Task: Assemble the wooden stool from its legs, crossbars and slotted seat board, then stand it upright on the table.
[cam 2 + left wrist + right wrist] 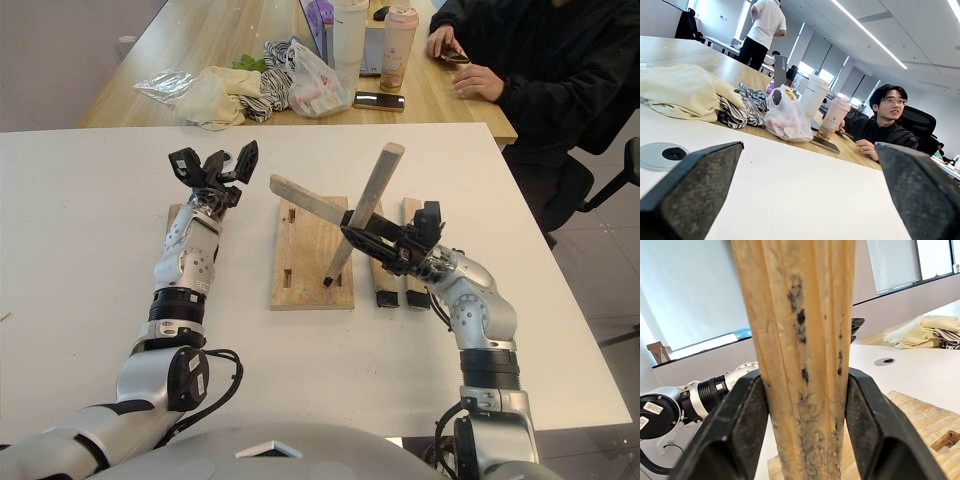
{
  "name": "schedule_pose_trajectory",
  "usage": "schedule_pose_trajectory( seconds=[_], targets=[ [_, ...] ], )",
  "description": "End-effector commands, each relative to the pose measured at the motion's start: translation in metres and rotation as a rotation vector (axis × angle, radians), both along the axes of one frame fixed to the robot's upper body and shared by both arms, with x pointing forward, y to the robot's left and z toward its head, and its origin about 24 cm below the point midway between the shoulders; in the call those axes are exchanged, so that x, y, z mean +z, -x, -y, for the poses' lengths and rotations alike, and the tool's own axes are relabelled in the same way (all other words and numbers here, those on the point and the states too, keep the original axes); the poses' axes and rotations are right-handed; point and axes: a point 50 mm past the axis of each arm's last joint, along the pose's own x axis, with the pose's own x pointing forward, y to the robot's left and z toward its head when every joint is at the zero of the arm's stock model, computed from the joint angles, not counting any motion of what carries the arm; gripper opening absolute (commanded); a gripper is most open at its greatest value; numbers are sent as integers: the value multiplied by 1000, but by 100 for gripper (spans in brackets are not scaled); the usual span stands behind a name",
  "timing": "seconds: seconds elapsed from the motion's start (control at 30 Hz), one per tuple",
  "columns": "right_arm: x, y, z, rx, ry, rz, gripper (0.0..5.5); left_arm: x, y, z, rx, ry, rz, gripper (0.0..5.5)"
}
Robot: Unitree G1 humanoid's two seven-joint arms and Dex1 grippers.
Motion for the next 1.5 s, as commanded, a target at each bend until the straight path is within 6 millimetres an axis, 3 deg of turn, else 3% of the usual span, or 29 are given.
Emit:
schedule_pose_trajectory(
  seconds=[0.03, 0.77, 1.03, 1.5],
  targets=[
    [2, -2, 8, -6, 44, 20, 206, 0, -1, 1, -4, -1, -6, 483],
    [-6, -5, 9, 31, 128, 33, 205, -1, -2, 3, 0, -5, -10, 483],
    [15, -21, 16, 129, 224, 104, 204, -3, 0, 4, 22, 14, -8, 483],
    [26, -36, 22, 359, 469, 150, 203, -14, 8, 2, 85, 57, -26, 483]
  ],
)
